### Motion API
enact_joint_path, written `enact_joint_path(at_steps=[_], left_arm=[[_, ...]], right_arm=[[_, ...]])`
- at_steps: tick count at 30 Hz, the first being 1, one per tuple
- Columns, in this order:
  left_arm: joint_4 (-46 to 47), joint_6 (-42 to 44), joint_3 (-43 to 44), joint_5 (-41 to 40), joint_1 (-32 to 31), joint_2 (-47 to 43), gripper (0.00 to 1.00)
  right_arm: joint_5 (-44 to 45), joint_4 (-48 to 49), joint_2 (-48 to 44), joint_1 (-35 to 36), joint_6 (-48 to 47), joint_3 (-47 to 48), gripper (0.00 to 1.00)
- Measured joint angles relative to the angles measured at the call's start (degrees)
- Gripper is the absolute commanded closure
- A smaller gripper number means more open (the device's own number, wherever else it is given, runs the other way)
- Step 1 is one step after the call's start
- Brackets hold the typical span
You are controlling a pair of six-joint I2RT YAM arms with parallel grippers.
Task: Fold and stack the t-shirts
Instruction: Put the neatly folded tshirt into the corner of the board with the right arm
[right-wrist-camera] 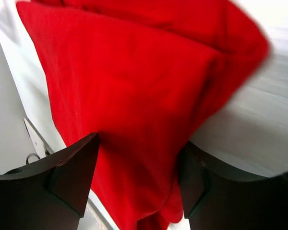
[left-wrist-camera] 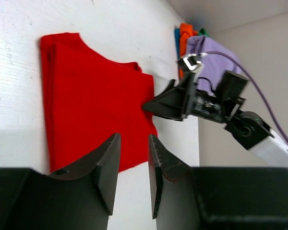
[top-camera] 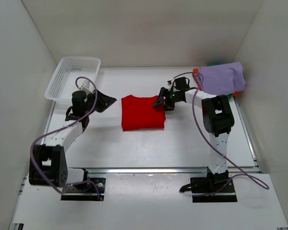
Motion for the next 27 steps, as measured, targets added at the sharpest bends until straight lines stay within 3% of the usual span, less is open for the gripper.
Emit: enact_joint_path(at_steps=[2,4,8,11,16,22,27], left_arm=[[-0.9,-0.3,-1.9,-0.3,0.6,-4.6,0.62],[-1.9,-0.3,-2.0,-0.4,0.8,-7.1,0.61],[-2.8,-0.7,-2.2,-0.2,1.0,-9.8,0.62],[-3.2,-1.0,-3.0,-0.4,0.8,-11.1,0.63],[-3.4,-1.2,-4.5,-0.3,0.2,-11.7,0.65],[-4.1,-1.4,-5.5,0.0,0.1,-11.7,0.67],[-3.7,-1.4,-5.5,0.0,0.0,-11.3,0.67]], right_arm=[[-0.3,-1.7,1.7,1.9,-0.5,2.6,0.52],[0.3,-4.3,4.1,3.0,-2.1,6.3,1.00],[0.6,-12.7,8.3,4.0,-6.3,13.4,1.00],[10.6,-17.4,7.2,4.9,-12.3,16.5,1.00],[25.6,-16.6,-2.7,5.1,-23.2,10.2,1.00],[31.7,-14.2,-12.5,-2.2,-32.9,6.6,1.00],[34.5,-16.1,-13.9,-8.9,-39.8,10.7,1.00]])
